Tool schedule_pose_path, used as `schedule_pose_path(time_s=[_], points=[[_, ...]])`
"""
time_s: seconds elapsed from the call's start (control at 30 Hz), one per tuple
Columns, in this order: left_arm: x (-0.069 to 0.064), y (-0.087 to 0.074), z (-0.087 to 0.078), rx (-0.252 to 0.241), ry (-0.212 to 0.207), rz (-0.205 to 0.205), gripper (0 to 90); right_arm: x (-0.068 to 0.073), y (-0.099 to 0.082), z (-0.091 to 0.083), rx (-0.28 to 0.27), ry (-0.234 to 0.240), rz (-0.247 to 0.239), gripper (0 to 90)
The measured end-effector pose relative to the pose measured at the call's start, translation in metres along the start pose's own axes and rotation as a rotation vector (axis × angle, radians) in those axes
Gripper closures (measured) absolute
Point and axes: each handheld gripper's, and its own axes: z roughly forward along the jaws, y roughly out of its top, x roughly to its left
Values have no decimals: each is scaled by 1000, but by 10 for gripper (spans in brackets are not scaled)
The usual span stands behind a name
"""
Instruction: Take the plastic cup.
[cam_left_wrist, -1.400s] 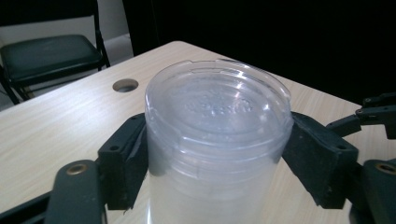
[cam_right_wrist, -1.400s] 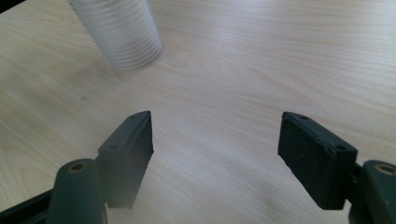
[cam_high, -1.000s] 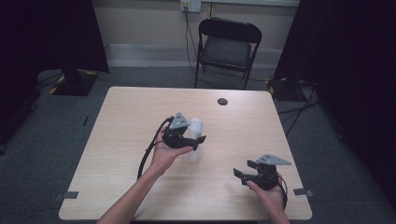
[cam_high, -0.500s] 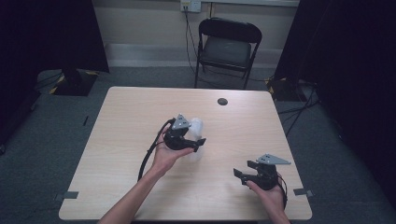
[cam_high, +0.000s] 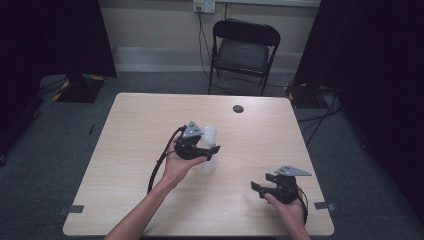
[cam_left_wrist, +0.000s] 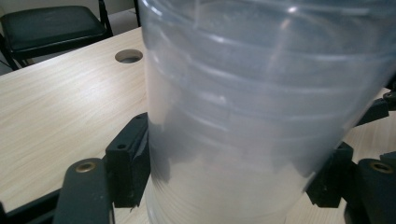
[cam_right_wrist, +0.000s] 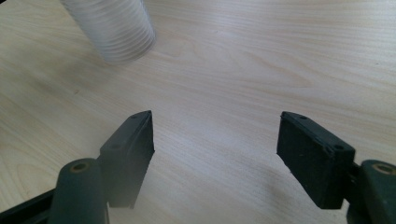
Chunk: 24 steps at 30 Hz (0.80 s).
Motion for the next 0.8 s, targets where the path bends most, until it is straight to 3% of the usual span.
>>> schedule_pose_path(time_s=[0.8], points=[[-3,13,-16,-78,12,-21,310,2,0,0,-2,3,-8,274]])
